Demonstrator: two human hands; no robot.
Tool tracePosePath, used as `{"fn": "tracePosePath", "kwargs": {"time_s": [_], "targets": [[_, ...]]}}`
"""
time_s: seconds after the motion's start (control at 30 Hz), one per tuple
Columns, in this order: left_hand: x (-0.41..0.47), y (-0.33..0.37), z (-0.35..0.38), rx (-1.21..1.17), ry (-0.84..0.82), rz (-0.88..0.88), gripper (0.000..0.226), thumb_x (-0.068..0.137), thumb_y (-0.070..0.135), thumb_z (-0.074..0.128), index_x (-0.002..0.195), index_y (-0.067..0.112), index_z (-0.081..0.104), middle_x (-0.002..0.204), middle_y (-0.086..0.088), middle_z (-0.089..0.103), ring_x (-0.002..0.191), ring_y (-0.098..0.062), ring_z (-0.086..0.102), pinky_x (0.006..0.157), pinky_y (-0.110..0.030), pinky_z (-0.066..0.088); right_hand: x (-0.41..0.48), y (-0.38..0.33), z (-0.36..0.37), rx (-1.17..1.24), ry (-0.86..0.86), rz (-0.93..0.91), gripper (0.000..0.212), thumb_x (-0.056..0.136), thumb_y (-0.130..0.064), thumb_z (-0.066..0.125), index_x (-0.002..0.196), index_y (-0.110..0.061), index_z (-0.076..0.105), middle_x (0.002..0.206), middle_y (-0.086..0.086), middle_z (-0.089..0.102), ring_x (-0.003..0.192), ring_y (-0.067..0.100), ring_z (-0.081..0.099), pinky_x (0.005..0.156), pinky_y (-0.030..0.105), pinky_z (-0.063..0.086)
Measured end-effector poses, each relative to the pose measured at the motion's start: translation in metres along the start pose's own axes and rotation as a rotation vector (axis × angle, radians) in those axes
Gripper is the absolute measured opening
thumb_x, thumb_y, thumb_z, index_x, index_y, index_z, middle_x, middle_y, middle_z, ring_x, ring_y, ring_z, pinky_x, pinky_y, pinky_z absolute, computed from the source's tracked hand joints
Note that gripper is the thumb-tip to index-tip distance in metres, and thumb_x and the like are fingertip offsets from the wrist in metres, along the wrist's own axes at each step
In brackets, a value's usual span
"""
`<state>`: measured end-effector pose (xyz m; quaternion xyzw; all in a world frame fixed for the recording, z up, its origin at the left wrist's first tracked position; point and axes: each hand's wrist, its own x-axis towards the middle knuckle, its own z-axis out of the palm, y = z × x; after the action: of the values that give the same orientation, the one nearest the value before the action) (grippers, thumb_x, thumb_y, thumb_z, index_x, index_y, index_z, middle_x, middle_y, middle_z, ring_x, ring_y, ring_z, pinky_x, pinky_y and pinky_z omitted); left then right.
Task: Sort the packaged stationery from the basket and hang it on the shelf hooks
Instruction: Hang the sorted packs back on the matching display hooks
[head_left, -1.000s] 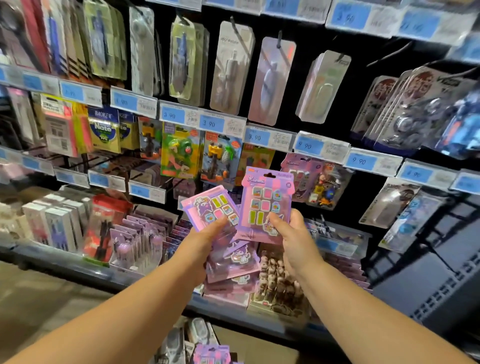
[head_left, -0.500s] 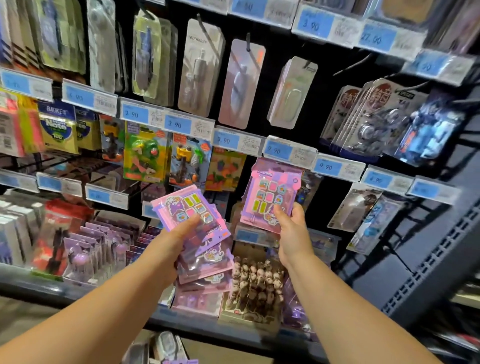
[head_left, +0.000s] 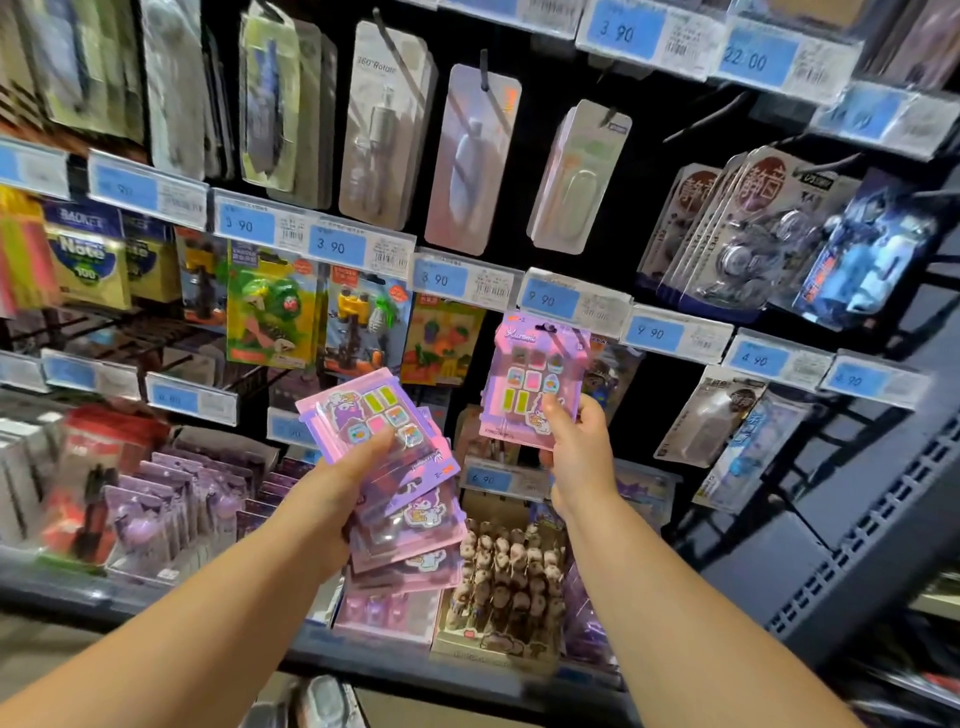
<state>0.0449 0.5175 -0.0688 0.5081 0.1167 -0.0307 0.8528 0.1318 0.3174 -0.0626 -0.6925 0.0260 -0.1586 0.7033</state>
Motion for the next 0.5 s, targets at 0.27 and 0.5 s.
{"fn": "tracePosePath", "kwargs": {"time_s": [0.27,0.5], "targets": [[-0.002,0.0,0.008,0.008,-0.037,-0.009,0.017,0.097,0.027,0.055,0.092,0.012,0.061,0.053,0.002,0.068,0.031,-0.008,0.054,0.029,-0.012,0.035,0.004,0.004,0.0,-0.266,0.21,0.171,0.056,0.086,-0.051,0.064,0.122,-0.022,0.034,0.111,0.0,0.042,0.093,0.023,0.057,0.086,0.044,0.049],[0.0,-0.002,0.006,0.048,-0.023,-0.031,0.025,0.094,0.037,0.059,0.104,0.014,0.065,0.082,-0.004,0.073,0.041,-0.006,0.061,0.036,-0.013,0.041,-0.037,-0.01,0.016,-0.373,-0.189,-0.152,0.03,0.092,-0.047,0.056,0.078,-0.022,0.047,0.078,-0.003,0.047,0.074,0.016,0.048,0.068,0.033,0.039]]}}
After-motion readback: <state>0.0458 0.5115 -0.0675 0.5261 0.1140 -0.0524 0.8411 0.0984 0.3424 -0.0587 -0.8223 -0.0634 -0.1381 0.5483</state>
